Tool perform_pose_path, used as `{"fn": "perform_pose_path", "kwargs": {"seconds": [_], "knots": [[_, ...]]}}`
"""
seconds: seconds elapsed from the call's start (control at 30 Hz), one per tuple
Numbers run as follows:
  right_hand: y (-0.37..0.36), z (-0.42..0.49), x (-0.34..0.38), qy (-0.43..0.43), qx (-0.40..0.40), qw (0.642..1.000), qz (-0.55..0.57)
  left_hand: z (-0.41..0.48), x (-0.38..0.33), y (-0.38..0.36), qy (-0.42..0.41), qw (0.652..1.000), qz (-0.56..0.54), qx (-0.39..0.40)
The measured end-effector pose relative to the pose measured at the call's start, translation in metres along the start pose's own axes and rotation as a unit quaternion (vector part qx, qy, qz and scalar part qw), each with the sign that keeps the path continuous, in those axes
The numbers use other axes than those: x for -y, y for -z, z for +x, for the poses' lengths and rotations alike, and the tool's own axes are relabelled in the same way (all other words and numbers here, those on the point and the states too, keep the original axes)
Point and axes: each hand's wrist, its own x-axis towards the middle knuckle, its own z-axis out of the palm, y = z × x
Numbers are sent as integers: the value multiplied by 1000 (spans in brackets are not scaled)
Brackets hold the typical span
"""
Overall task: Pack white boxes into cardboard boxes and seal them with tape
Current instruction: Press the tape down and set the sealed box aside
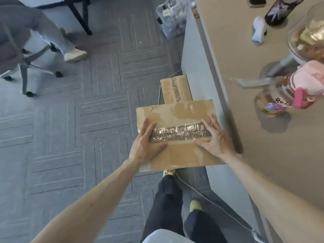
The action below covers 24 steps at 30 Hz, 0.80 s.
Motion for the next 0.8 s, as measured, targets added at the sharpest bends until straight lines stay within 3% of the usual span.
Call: {"fn": "perform_pose_path", "kwargs": {"seconds": [0.33, 0.8], "knots": [[-39, 82, -25, -30, 10, 1000, -4, 94, 35, -24, 1, 1000, -1, 26], [-82, 132, -61, -39, 38, 998, -13, 144, 65, -59, 2, 999, 22, 39]]}}
